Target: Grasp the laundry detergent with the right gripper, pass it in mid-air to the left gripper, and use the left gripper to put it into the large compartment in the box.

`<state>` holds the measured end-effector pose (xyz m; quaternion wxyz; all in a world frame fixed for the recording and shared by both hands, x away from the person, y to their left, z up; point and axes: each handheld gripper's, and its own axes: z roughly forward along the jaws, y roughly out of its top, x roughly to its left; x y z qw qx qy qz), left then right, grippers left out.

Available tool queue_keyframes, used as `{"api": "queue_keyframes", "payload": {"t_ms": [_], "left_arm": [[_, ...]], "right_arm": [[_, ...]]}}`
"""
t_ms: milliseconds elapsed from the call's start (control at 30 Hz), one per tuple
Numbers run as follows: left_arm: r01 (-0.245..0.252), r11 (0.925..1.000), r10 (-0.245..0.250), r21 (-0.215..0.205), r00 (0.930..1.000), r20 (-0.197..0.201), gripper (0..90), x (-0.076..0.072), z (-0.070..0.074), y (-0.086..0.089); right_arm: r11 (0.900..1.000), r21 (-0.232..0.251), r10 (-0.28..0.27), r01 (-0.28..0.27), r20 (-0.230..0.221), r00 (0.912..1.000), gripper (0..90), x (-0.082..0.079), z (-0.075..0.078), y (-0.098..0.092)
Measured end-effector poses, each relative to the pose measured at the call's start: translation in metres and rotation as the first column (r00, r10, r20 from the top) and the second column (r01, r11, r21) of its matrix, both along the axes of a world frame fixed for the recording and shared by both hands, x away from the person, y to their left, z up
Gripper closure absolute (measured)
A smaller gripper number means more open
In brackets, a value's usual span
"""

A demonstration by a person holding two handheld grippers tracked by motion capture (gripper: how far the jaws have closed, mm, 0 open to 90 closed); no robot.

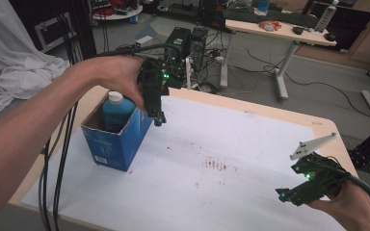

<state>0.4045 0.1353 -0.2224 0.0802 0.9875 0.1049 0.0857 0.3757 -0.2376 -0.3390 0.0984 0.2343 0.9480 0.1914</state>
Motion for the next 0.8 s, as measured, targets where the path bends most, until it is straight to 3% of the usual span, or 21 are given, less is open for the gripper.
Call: {"api": "queue_keyframes", "payload": {"t_ms": [367, 500, 533, 567, 800], "left_arm": [[0.096, 0.9952, -0.094, 0.018, 0.9929, -0.073, 16.3, -0.004, -0.037, -0.051], [0.106, 0.9942, -0.105, 0.015, 0.9911, -0.082, 16.3, -0.005, -0.044, -0.057], [0.108, 0.994, -0.106, 0.018, 0.9896, -0.097, 16.3, -0.004, -0.057, -0.064], [0.107, 0.9941, -0.104, 0.019, 0.9892, -0.103, 16.3, -0.004, -0.06, -0.065], [0.115, 0.993, -0.111, 0.029, 0.9869, -0.117, 16.3, -0.005, -0.077, -0.074]], "right_arm": [[1.0, -0.012, -0.008, 0.008, 0.003, 1.0, 12.5, 0.002, 0.006, -0.003], [1.0, -0.018, -0.003, 0.003, 0.005, 1.0, 12.5, 0.002, 0.009, -0.004], [1.0, -0.018, -0.001, 0.001, 0.009, 1.0, 12.5, 0.003, 0.011, -0.004], [1.0, -0.02, -0.001, 0.001, 0.008, 1.0, 12.5, 0.004, 0.012, -0.004], [1.0, -0.029, 0.006, -0.006, -0.002, 1.0, 12.4, 0.01, 0.011, -0.001]]}}
